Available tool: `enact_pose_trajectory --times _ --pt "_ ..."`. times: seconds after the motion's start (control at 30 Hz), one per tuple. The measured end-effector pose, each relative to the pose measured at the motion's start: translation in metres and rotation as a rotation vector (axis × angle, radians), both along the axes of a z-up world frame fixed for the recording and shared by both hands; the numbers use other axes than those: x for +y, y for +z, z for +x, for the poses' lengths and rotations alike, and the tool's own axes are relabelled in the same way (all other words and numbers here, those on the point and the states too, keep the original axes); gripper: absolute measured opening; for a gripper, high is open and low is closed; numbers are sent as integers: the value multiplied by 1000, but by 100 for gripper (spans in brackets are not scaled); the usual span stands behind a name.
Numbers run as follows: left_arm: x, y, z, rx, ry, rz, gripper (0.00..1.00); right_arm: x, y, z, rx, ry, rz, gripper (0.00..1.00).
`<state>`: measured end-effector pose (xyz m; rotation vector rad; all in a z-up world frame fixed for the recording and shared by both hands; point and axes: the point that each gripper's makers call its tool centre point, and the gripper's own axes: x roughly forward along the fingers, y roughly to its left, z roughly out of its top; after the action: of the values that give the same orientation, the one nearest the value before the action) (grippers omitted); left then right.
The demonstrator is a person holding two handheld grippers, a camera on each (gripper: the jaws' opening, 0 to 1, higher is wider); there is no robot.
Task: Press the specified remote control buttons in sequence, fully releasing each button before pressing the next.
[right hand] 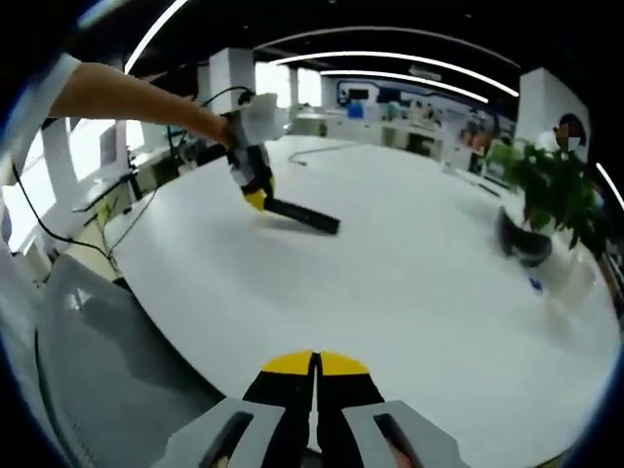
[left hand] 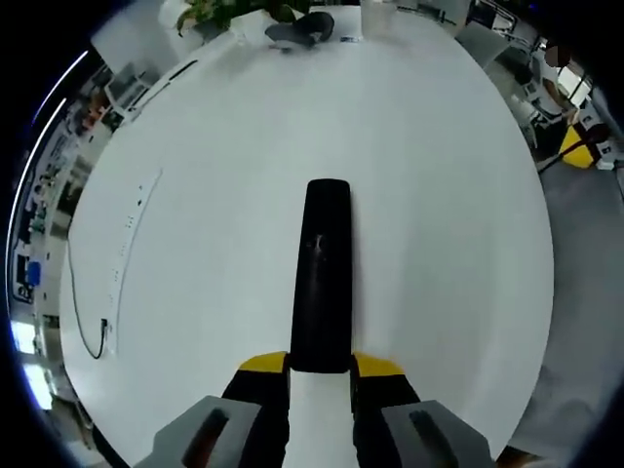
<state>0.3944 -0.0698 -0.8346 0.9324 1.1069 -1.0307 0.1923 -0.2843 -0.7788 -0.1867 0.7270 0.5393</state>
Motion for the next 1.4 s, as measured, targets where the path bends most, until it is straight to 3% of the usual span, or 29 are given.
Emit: enact_pose_trajectory --times 0.9,1.4 --pt "3 2 -83 32 7 12 21 10 -9 -10 39 83 -34 0" --pt "-7 -6 -136 59 16 -11 21 12 -13 -14 71 89 -42 0"
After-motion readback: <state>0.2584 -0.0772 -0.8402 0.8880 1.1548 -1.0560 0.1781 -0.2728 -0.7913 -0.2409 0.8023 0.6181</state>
